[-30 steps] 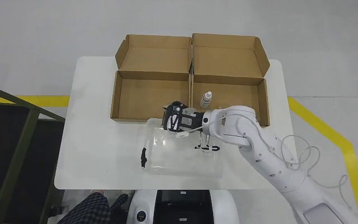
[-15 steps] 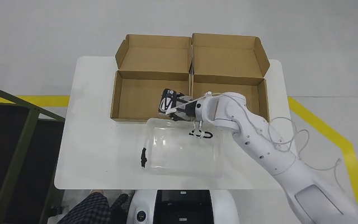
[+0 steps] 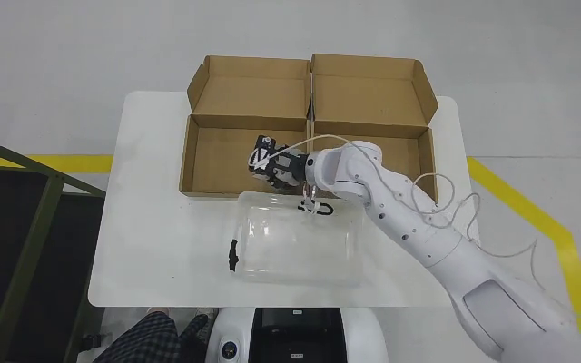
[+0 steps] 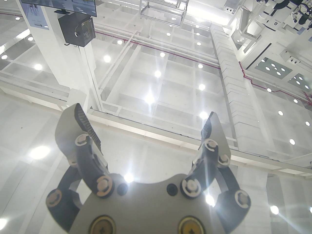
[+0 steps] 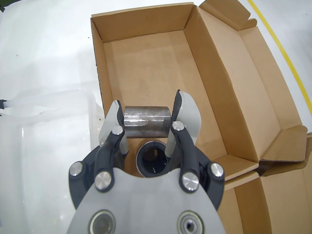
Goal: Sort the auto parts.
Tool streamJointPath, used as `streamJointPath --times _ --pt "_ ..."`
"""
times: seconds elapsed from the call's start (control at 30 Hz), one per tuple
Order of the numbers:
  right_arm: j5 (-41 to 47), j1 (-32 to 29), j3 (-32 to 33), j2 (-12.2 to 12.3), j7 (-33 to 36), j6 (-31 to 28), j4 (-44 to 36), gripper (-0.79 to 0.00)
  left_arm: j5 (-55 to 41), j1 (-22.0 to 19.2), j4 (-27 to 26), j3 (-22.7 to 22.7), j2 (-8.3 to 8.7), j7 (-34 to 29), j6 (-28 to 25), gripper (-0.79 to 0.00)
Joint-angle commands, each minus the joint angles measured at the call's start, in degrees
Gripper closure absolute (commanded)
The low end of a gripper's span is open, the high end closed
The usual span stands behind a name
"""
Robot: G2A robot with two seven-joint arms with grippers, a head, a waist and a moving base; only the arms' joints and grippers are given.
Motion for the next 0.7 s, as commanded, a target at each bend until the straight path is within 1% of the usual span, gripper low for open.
streamJointPath --times 0.0,0.53,0.57,0.6,0.67 --pt "-0.1 0.5 -0.5 -0.5 0.0 0.2 1.0 0.0 0.0 0.0 0.0 0.0 0.0 0.0 0.0 -0.785" --pt "-0.7 3.3 -2.8 -3.8 0.4 0.5 8.3 0.0 0.0 0.0 0.0 0.0 0.0 0.0 0.0 -0.785" --pt "-0.8 3.3 -2.9 -4.0 0.6 0.6 8.5 -0.018 0.0 0.0 0.0 0.0 0.0 0.0 0.0 -0.785" --pt "-0.9 3.4 -2.9 -4.2 0.8 0.6 8.8 -0.062 0.0 0.0 0.0 0.0 0.0 0.0 0.0 -0.785" --pt "-1.1 3.5 -3.2 -4.5 1.1 0.6 9.2 -0.095 0.0 0.0 0.0 0.0 0.0 0.0 0.0 -0.785"
